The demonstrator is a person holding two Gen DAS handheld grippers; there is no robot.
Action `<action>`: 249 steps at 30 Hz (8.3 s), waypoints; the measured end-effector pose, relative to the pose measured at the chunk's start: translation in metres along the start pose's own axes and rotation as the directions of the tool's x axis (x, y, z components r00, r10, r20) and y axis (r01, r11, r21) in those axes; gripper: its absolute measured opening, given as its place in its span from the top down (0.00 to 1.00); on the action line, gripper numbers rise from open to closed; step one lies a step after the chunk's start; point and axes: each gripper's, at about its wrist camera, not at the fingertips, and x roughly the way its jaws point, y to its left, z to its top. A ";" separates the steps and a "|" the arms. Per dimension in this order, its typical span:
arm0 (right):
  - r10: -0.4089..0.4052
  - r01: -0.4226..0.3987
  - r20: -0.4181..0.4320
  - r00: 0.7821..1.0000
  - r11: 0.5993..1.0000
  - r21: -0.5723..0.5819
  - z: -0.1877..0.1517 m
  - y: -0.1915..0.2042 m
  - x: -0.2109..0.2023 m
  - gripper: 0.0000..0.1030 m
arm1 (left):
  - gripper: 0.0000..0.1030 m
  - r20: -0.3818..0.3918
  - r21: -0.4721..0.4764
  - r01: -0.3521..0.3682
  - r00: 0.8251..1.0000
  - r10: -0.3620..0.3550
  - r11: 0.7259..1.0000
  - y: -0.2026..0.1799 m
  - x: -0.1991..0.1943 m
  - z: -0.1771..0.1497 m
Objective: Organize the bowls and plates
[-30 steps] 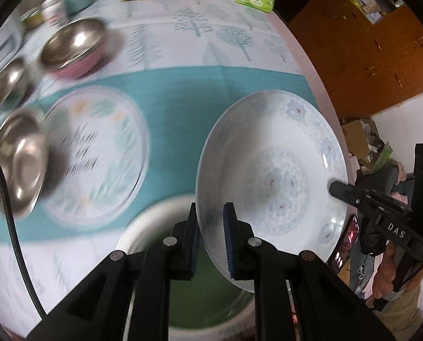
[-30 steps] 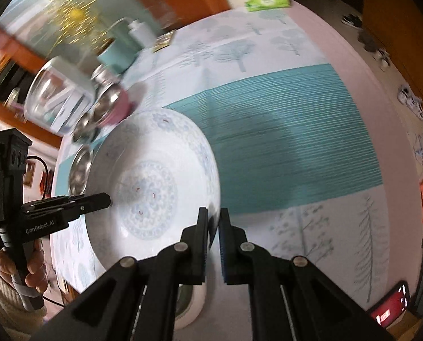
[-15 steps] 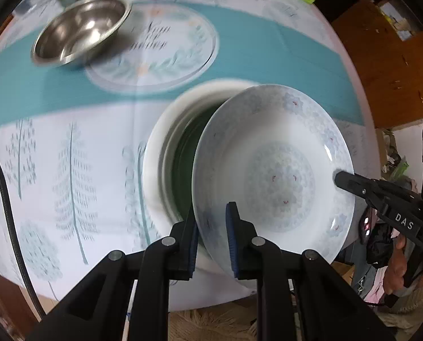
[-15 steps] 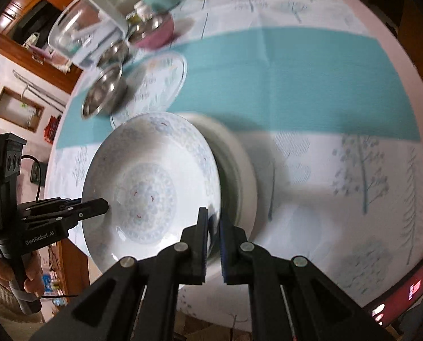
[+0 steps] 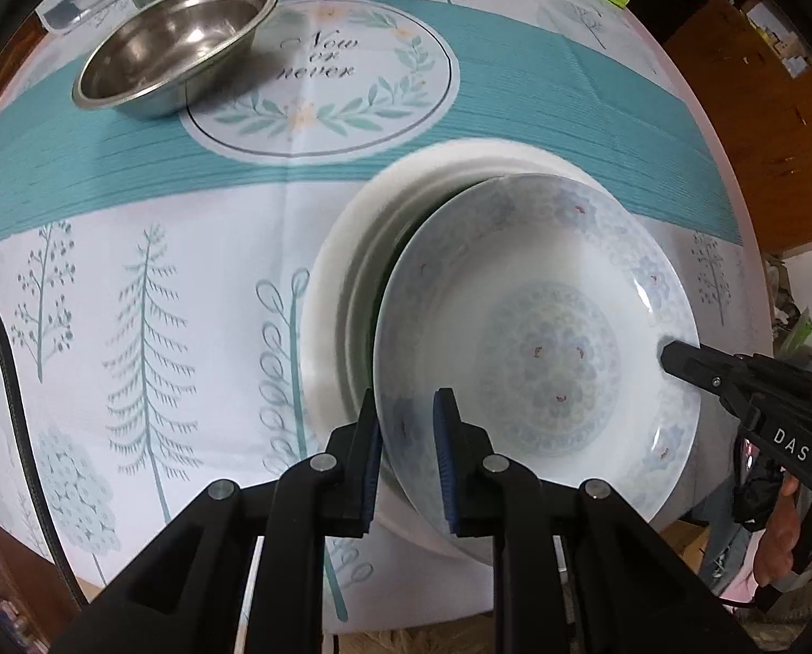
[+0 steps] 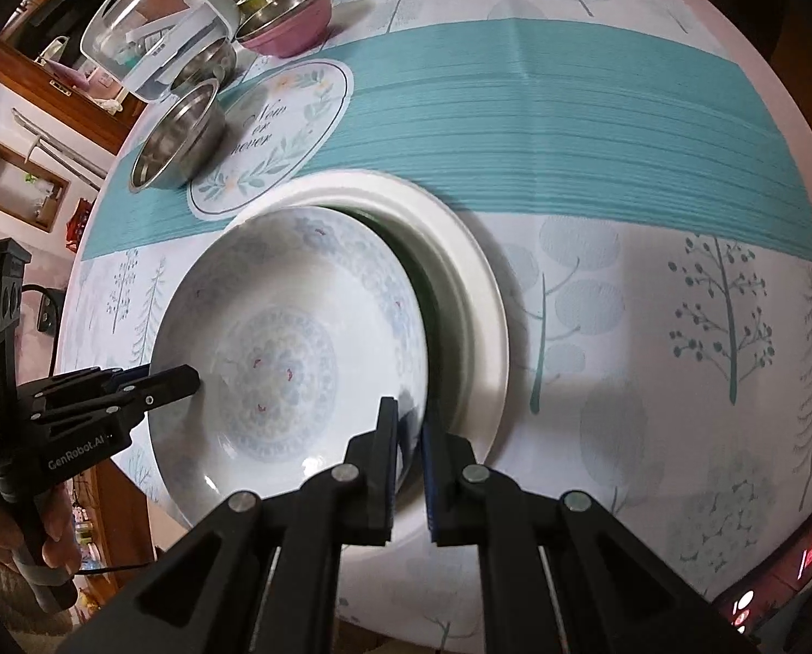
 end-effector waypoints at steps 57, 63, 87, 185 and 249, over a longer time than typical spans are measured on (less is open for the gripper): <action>0.018 0.056 0.351 0.936 0.978 -0.199 -0.038 0.099 -0.136 0.51 | 0.14 0.422 -0.081 -0.034 0.904 0.065 0.996 0.045 -0.208 -0.059; 0.023 0.050 0.401 0.916 0.984 -0.171 -0.015 0.130 -0.146 0.51 | 0.14 0.460 -0.084 -0.102 0.879 0.130 0.991 0.076 -0.228 -0.045; -0.120 0.142 0.303 0.945 0.989 -0.051 0.155 0.240 -0.006 0.51 | 0.14 0.315 -0.047 -0.086 0.944 0.097 0.995 0.245 -0.143 0.144; -0.103 0.111 0.081 0.991 0.990 -0.090 0.028 0.232 0.045 0.68 | 0.32 0.094 0.016 0.007 0.996 -0.009 1.000 0.215 -0.076 0.008; -0.059 0.066 0.452 0.890 0.998 0.000 0.178 0.139 -0.170 0.40 | 0.10 0.445 0.166 0.083 0.883 -0.150 0.983 0.085 -0.272 0.201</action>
